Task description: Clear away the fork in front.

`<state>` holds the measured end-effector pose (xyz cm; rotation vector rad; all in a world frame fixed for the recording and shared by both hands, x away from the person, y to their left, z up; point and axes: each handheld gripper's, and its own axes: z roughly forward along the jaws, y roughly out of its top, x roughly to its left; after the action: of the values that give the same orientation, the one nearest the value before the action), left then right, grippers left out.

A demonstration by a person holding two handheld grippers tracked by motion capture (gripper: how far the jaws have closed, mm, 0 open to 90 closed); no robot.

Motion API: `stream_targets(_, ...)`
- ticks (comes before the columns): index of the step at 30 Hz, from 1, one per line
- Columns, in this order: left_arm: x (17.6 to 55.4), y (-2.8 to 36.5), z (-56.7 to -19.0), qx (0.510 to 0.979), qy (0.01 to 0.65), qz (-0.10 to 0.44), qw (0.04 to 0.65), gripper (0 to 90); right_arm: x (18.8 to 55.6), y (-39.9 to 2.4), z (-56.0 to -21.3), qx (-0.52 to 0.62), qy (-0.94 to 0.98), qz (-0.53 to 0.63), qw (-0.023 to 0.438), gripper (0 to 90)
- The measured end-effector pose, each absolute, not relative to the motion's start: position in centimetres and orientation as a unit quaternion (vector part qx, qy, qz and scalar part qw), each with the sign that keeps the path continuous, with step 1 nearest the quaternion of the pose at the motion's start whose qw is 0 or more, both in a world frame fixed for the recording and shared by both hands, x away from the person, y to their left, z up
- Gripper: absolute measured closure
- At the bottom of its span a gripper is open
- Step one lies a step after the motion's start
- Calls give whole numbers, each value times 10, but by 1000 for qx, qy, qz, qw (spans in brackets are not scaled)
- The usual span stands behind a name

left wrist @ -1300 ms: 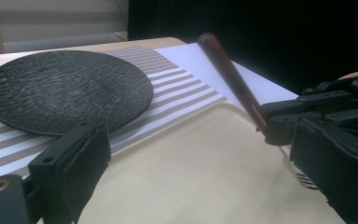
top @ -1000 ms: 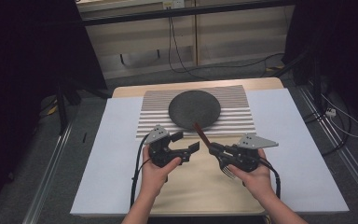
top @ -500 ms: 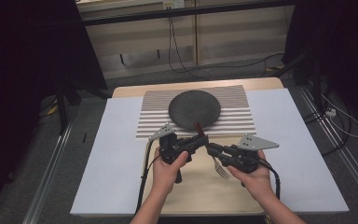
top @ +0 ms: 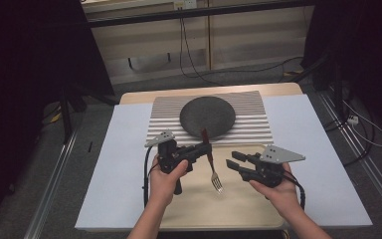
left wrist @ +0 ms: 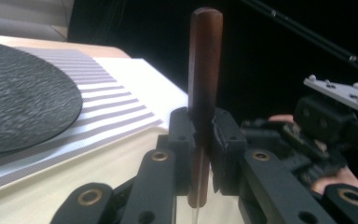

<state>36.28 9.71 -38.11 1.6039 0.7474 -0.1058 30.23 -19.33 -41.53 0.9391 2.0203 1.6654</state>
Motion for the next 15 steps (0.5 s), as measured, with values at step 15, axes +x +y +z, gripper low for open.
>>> stream_targets(15,366,127,-380,726,337,-46,598,807,299,-233,-423,372,703,569,209,371)
